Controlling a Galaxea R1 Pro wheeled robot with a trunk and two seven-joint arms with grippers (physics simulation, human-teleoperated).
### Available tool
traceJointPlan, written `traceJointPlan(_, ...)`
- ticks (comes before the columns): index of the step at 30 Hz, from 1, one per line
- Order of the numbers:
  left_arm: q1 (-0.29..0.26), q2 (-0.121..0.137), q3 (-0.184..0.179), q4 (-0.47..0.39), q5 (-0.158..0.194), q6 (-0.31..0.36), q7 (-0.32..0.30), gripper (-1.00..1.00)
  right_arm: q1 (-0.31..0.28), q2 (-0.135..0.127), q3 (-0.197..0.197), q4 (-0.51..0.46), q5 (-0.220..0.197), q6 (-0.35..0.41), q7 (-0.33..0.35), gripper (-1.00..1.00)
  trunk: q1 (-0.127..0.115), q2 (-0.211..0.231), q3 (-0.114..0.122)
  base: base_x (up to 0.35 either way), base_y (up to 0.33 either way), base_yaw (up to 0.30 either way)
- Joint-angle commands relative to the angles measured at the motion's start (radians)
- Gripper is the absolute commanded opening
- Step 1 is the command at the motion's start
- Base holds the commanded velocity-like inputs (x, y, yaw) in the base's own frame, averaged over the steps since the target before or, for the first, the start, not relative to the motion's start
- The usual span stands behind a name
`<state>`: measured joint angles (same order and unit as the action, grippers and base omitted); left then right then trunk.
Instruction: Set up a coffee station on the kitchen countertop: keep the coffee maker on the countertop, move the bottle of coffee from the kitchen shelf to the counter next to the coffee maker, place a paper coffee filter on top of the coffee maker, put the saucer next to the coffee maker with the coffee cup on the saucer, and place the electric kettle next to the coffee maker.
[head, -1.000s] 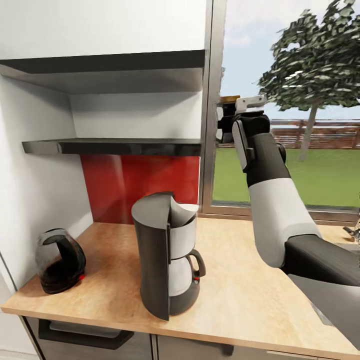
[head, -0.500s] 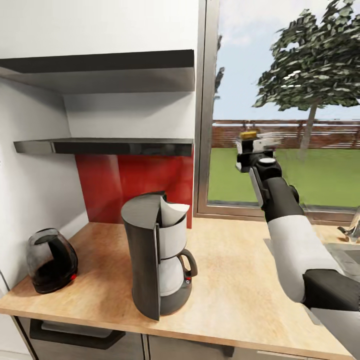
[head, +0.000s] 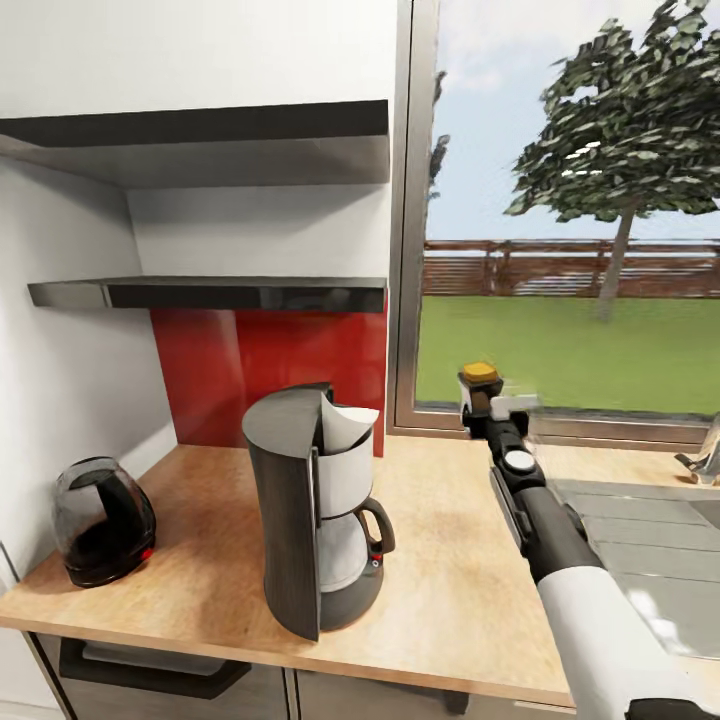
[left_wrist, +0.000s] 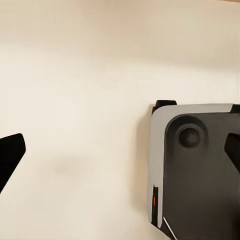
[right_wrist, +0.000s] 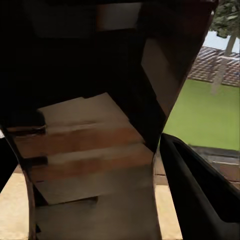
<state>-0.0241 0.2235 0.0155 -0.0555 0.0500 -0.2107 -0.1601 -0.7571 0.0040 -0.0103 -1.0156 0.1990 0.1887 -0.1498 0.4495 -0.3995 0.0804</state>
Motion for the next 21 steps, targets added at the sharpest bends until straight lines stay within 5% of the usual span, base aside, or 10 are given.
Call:
traceJointPlan(1, 0.0, 0.0, 0.001, 0.002, 0.006, -0.002, -0.006, 1.0, 0.026, 0.001, 0.0, -0.002, 0.011, -0.02, -0.002, -1.0, 0.001, -0.001, 0.0, 0.0, 0.0, 0.0)
traceJointPlan(6, 0.0, -0.002, 0.003, 0.001, 0.008, -0.002, -0.006, 1.0, 0.165, 0.007, 0.001, 0.063, 0.007, -0.106, 0.0, -1.0, 0.001, -0.001, 0.0, 0.0, 0.0, 0.0)
traceJointPlan(13, 0.0, 0.0, 0.006, 0.003, 0.012, -0.001, 0.001, 1.0, 0.182, 0.006, 0.001, 0.192, 0.008, -0.205, 0.003, -1.0, 0.001, -0.001, 0.0, 0.0, 0.0, 0.0)
traceJointPlan(21, 0.0, 0.0, 0.005, 0.006, 0.012, 0.006, 0.089, 1.0, 0.182, 0.006, 0.001, 0.269, 0.007, -0.261, 0.038, -1.0, 0.001, -0.001, 0.0, 0.0, 0.0, 0.0)
